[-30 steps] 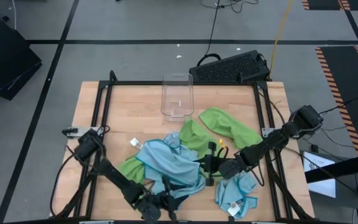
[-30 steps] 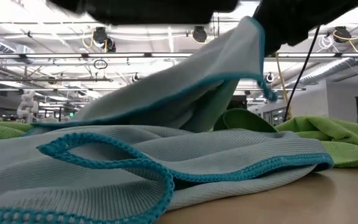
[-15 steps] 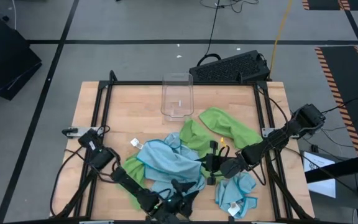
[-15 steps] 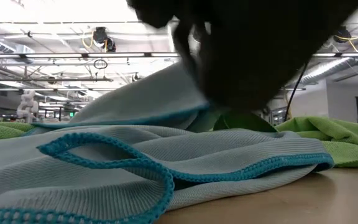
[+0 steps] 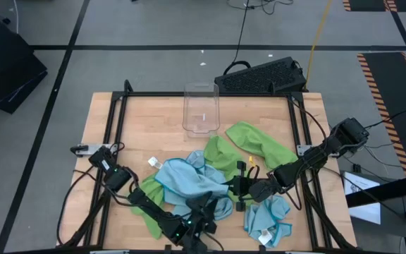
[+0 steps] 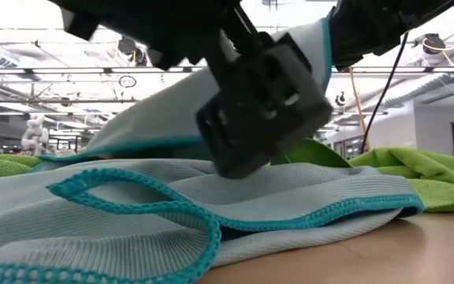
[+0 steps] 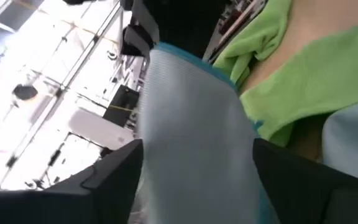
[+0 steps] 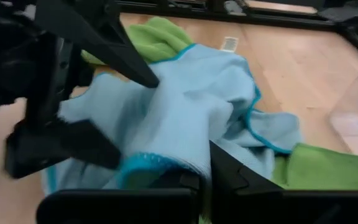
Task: Fold microfiber towels
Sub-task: Fold the top left blue towel
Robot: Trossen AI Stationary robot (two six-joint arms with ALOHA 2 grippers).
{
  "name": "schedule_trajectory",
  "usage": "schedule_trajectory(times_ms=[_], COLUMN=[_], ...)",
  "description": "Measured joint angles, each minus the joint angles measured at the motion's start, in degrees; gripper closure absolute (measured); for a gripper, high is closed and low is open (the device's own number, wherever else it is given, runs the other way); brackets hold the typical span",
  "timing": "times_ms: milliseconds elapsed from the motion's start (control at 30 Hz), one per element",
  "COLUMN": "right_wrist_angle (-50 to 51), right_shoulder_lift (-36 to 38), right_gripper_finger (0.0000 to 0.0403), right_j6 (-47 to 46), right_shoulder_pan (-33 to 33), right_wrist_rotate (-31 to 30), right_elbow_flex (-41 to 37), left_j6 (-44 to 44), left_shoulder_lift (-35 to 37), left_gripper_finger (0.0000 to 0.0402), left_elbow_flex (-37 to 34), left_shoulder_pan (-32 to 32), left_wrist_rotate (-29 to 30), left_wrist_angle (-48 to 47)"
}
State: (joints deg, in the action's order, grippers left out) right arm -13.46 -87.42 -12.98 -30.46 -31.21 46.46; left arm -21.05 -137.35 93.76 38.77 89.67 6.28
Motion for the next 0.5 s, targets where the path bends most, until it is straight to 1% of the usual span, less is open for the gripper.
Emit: schedule_trajectory(times_ms=[100,200,300,400,500], right_wrist_angle=[0.05,0.04,0.07,0.05,0.03], right_shoulder_lift=[0.00,0.00,0.00,0.00,0.00], right_gripper_finger=[0.0399,0.0399,0.0399,0.0399,0.0399], right_j6=[-0.04,-0.05,-0.05,-0.38,-1.13], right_shoulder_pan=[0.00,0.00,-0.02,-0.02,-0.02], right_wrist_rotate=[0.03,0.02,0.03,1.14,1.47], right_elbow_flex=[0.00,0.00,0.00,0.00,0.00], left_j6=[-2.02,-6.02,-5.90,-3.26,-1.18], left_shoulder_lift=[0.73,0.77,0.73,0.73,0.73], left_gripper_finger=[0.0146,0.0189,0.0224,0.0243,0.0245], left_elbow_flex=[0.04,0.05,0.04,0.04,0.04], left_shoulder_pan=[0.40,0.90,2.22,3.78,4.87], left_wrist_rotate=[0.43,0.48,-0.10,-3.77,-10.67], left_wrist_angle=[4.06,8.82,12.52,15.22,12.41])
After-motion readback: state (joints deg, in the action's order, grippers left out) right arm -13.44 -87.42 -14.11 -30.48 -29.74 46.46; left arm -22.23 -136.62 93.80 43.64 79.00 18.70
